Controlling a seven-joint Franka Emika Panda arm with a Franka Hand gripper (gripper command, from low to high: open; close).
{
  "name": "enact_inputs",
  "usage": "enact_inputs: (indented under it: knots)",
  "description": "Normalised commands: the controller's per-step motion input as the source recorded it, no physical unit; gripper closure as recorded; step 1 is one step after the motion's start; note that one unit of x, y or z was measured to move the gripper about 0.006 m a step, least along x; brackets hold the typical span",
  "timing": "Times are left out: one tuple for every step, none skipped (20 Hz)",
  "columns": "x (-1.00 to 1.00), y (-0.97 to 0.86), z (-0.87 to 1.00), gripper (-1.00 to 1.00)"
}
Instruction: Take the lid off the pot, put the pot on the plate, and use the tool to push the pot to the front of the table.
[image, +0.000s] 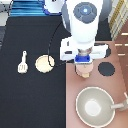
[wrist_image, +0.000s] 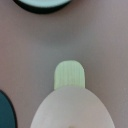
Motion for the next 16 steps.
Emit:
enact_inputs:
  knots:
    - [0.00, 0.25, -0.41, -1.00]
    - [0.00, 0.28, -0.42, -1.00]
    - [0.00, 0.31, -0.38, -1.00]
    - [0.00, 0.31, -0.37, -1.00]
    - [0.00, 0.31, -0.34, -1.00]
    - [0.00, 0.31, -0.30, -1.00]
    - [0.00, 0.32, -0.30, -1.00]
    - [0.00, 0.31, -0.29, -1.00]
    - [0.00, 0.33, -0.28, -1.00]
    - [0.00, 0.34, -0.27, -1.00]
    - [-0.03, 0.34, -0.23, -1.00]
    - [-0.08, 0.37, -0.16, -1.00]
    - [-0.09, 0.41, -0.07, -1.00]
    - [-0.10, 0.43, -0.08, -1.00]
    - [-0.11, 0.42, -0.10, -1.00]
    - [-0.15, 0.41, -0.16, -1.00]
